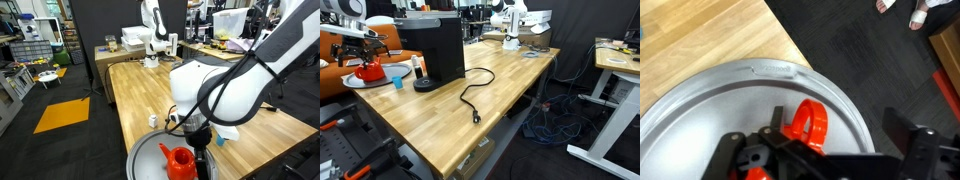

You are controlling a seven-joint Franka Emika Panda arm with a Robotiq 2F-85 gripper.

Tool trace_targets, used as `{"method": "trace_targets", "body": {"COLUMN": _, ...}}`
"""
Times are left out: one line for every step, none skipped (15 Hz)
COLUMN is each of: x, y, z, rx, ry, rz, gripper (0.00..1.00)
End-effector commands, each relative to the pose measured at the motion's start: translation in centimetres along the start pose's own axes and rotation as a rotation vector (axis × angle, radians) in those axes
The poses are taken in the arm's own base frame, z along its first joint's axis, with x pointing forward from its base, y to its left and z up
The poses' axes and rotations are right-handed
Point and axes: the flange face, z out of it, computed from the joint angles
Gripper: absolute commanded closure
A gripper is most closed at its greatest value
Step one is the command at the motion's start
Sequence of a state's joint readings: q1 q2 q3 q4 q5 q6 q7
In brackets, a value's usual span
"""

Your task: Move the tea pot to the left

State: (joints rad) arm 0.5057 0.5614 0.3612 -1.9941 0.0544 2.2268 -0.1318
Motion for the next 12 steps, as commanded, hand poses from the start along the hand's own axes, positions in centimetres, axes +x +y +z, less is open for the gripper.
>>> {"method": "trace_targets", "body": {"x": 0.1, "y": 0.0, "z": -0.1, "rx": 0.0, "ry": -0.001, "rz": 0.0, "gripper": 0.0}}
{"method": "trace_targets", "body": {"x": 0.1, "y": 0.0, "z": -0.1, "rx": 0.0, "ry": -0.001, "rz": 0.0, "gripper": 0.0}}
{"method": "trace_targets", "body": {"x": 0.2, "y": 0.1, "z": 0.1, "rx": -0.002, "ry": -0.004, "rz": 0.003, "gripper": 0.0}}
{"method": "trace_targets", "body": {"x": 0.2, "y": 0.2, "z": 0.1, "rx": 0.001, "ry": -0.004, "rz": 0.003, "gripper": 0.0}}
{"method": "trace_targets", "body": {"x": 0.2, "y": 0.3, "z": 0.2, "rx": 0.0, "ry": -0.004, "rz": 0.004, "gripper": 0.0}}
{"method": "trace_targets", "body": {"x": 0.3, "y": 0.4, "z": 0.2, "rx": 0.001, "ry": -0.004, "rz": 0.006, "gripper": 0.0}}
{"method": "trace_targets", "body": {"x": 0.3, "y": 0.6, "z": 0.2, "rx": 0.002, "ry": -0.003, "rz": 0.01, "gripper": 0.09}}
{"method": "trace_targets", "body": {"x": 0.3, "y": 0.7, "z": 0.2, "rx": 0.003, "ry": -0.003, "rz": 0.013, "gripper": 0.18}}
{"method": "trace_targets", "body": {"x": 0.3, "y": 0.9, "z": 0.2, "rx": 0.002, "ry": -0.003, "rz": 0.018, "gripper": 0.21}}
{"method": "trace_targets", "body": {"x": 0.3, "y": 1.0, "z": 0.2, "rx": 0.002, "ry": -0.003, "rz": 0.02, "gripper": 0.19}}
{"method": "trace_targets", "body": {"x": 0.4, "y": 1.2, "z": 0.2, "rx": 0.0, "ry": -0.004, "rz": 0.021, "gripper": 0.19}}
{"method": "trace_targets", "body": {"x": 0.5, "y": 1.2, "z": 0.2, "rx": 0.001, "ry": -0.003, "rz": 0.021, "gripper": 0.15}}
